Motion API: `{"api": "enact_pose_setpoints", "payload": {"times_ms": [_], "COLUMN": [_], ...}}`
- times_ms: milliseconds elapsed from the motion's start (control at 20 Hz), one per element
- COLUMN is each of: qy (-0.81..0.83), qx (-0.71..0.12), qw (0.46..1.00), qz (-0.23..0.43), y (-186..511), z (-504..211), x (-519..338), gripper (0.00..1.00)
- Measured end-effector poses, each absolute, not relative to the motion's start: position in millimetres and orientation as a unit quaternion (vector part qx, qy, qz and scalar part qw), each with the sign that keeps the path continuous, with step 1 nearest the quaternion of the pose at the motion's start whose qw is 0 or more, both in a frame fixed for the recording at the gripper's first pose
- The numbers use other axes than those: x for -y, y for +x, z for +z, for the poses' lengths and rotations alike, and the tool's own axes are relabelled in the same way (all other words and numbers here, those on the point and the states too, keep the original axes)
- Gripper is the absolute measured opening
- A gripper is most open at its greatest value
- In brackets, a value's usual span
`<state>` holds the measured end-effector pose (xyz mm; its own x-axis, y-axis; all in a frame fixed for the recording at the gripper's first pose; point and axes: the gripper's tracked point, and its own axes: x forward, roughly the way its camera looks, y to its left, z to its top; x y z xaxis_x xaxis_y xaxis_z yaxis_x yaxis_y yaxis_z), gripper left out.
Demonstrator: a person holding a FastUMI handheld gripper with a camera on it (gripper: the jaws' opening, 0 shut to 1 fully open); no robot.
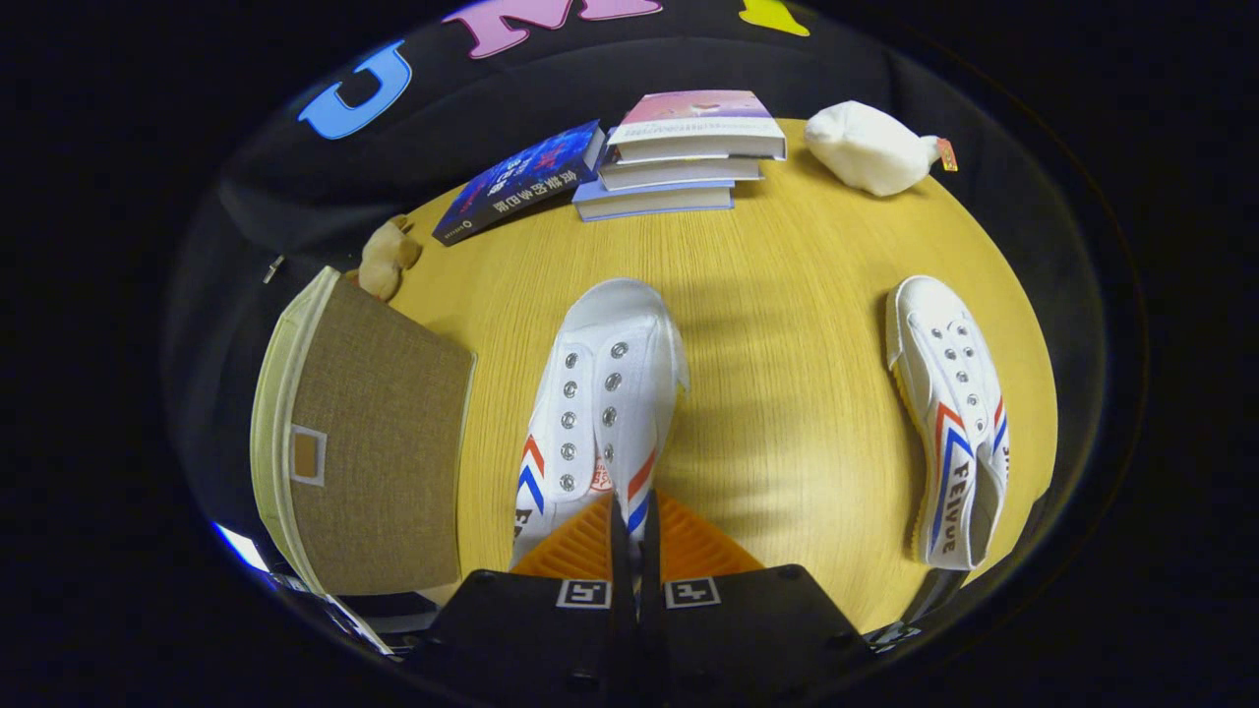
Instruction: Open the storage box then place both shoes into the box .Put the left shoe in first, then the right shoe, with the right side of both shoes facing outward in a uniform manner.
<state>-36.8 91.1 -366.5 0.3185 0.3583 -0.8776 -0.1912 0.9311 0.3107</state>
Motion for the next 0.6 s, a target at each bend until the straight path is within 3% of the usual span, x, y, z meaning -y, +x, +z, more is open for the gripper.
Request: {"api": "enact_pose_setpoints", "payload": {"times_ms": [600], "qy": [0.137], "qx": [-0.483], "qw": [0.846], "qz": [0.18], "y": [-49], "z": [-230], "x": [-134], "gripper": [0.05]}}
